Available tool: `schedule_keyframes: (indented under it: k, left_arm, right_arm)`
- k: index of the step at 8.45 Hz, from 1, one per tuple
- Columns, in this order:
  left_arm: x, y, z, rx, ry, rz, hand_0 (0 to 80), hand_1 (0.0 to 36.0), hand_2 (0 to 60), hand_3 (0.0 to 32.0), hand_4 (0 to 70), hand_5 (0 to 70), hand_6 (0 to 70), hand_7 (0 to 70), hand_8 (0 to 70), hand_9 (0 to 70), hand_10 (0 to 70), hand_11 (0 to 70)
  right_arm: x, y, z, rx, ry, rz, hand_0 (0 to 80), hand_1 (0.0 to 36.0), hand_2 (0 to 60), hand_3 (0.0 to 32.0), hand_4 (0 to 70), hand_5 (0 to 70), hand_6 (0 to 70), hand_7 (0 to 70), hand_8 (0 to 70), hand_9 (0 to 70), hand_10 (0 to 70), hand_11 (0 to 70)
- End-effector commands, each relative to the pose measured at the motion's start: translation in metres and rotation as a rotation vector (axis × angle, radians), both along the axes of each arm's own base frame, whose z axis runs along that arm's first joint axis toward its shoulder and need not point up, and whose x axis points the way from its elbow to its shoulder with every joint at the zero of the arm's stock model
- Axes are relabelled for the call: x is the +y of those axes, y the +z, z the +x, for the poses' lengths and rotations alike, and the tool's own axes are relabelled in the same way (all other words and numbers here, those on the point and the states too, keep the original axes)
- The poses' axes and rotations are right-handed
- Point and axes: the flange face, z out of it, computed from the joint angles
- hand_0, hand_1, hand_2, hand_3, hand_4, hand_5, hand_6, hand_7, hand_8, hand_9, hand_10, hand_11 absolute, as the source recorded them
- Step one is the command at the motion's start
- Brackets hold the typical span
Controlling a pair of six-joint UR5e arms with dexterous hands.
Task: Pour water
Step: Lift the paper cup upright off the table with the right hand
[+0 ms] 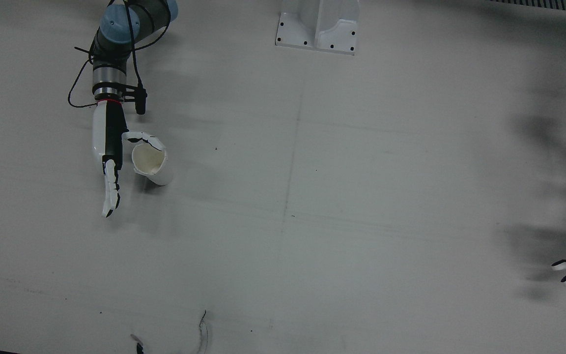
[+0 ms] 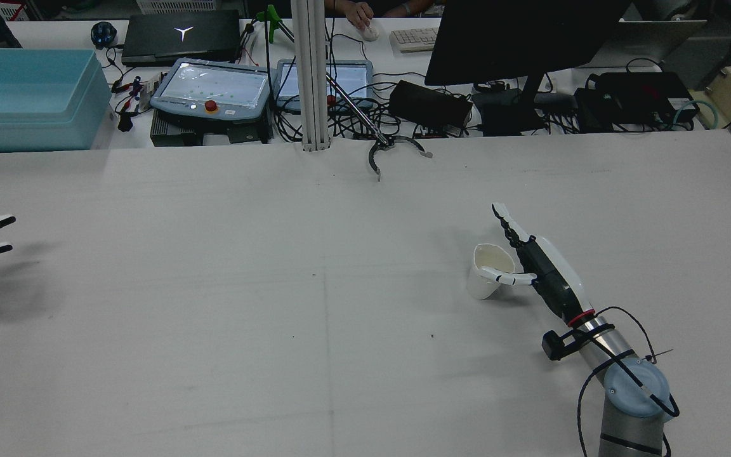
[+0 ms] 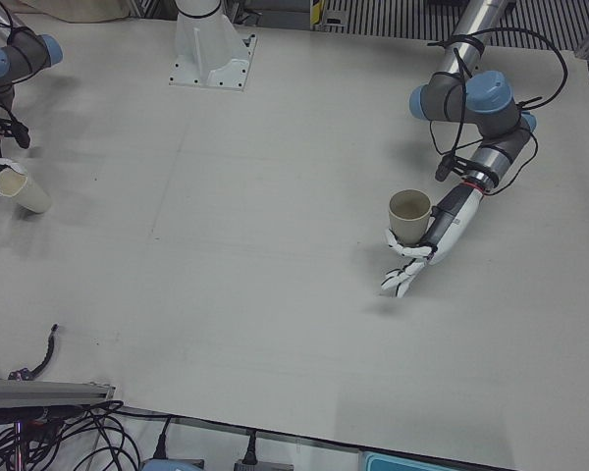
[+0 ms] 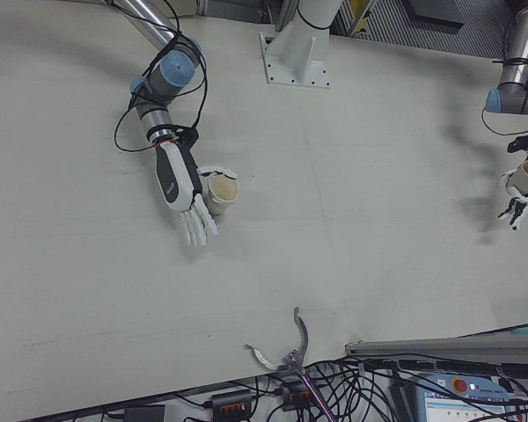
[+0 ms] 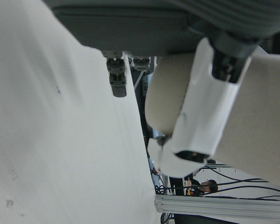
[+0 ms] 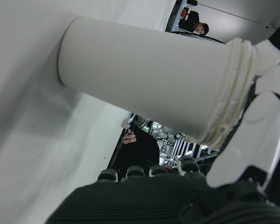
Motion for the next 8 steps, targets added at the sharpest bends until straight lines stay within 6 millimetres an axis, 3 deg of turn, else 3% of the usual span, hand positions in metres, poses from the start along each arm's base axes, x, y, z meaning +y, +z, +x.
schedule_keyframes:
  k: [1,4,8]
  left_arm:
    - [0.002,0.002,-0.002,0.001,-0.001,-0.004,80.0,36.0,60.0,0.0,70.0,70.0,14.7,10.9,5.2,0.8,11.4,20.0]
    - [0.004,0.003,-0.003,0.001,-0.001,-0.007,80.0,36.0,60.0,0.0,70.0,70.0,14.4,10.6,5.0,0.7,11.1,19.6]
    - [0.004,0.003,-0.003,0.002,-0.001,-0.006,80.0,36.0,60.0,0.0,70.0,70.0,14.2,10.3,5.0,0.6,11.1,19.7]
  right_arm:
    - [-0.001,-0.006,-0.001,-0.013,0.000,0.006,45.5,16.9,22.2,4.8,0.0,2.9,0.0,0.0,0.8,0.0,0.0,0.0]
    - [0.000,-0.026,0.007,-0.049,0.005,0.026,45.7,17.3,21.6,5.4,0.0,2.7,0.0,0.0,0.5,0.0,0.0,0.0]
    - [0.014,-0.020,-0.007,-0.030,-0.030,0.021,46.1,17.9,22.0,5.6,0.0,2.8,0.0,0.0,0.4,0.0,0.0,0.0]
